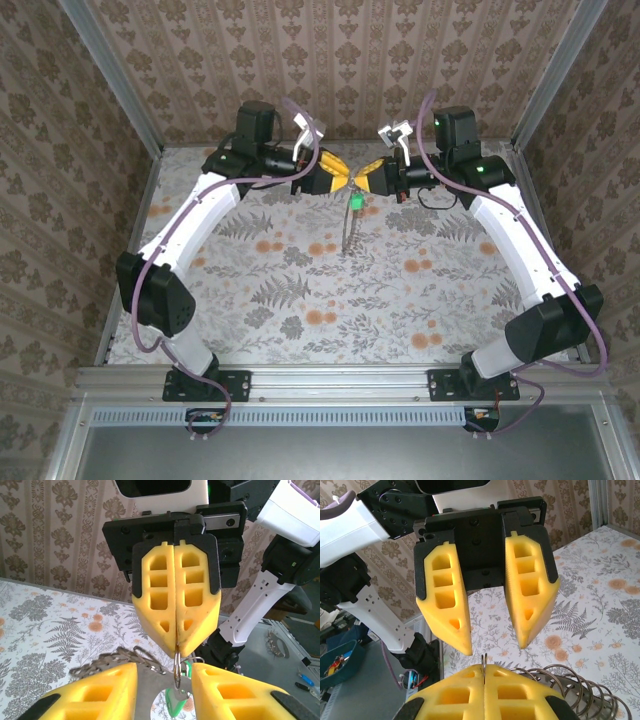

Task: Put the keys on the keyring

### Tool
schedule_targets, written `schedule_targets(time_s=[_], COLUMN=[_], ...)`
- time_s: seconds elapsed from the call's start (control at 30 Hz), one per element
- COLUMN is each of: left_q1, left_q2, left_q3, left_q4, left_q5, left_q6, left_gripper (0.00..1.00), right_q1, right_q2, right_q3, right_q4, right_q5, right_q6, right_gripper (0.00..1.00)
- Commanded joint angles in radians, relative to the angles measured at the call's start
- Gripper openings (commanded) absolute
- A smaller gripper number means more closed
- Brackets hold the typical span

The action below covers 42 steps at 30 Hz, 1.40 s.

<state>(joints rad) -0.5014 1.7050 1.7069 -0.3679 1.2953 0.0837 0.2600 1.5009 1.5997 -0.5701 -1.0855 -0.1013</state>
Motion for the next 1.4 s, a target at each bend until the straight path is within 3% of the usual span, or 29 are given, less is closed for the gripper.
schedule_targets(time_s=[0.0, 0.37, 0.73, 0.9, 0.97, 1.07, 1.37], left_q1=[-0.012, -0.028, -0.046, -0.059, -0.061, -0.054, -0.049], left_q2=[0.007, 0.012, 0.019, 0.022, 0.011, -0.017, -0.045], left_q3=[0.034, 0.035, 0.039, 0.032, -0.003, -0.099, -0.158], left_q4=[-0.005, -0.001, -0.023, -0.008, 0.082, 0.331, 0.532], left_q5=[0.047, 0.05, 0.064, 0.037, -0.012, -0.082, -0.131], left_q6=[0.03, 0.028, 0.056, 0.055, -0.002, -0.172, -0.324], left_gripper=[0.34, 0.32, 0.01, 0.0, 0.0, 0.0, 0.0], right_q1=[0.005, 0.005, 0.006, 0.008, 0.008, -0.004, -0.069], right_q2=[0.002, 0.003, 0.004, -0.001, -0.007, -0.037, -0.191], right_q3=[-0.001, -0.018, -0.023, -0.035, -0.05, -0.104, -0.378], right_q4=[0.062, 0.092, 0.121, 0.176, 0.214, 0.298, 0.544], right_q5=[-0.042, -0.041, -0.049, -0.06, -0.048, -0.007, 0.054], right_q6=[0.007, 0.024, 0.046, 0.089, 0.123, 0.187, 0.321], right_gripper=[0.0, 0.0, 0.0, 0.0, 0.0, 0.28, 0.44])
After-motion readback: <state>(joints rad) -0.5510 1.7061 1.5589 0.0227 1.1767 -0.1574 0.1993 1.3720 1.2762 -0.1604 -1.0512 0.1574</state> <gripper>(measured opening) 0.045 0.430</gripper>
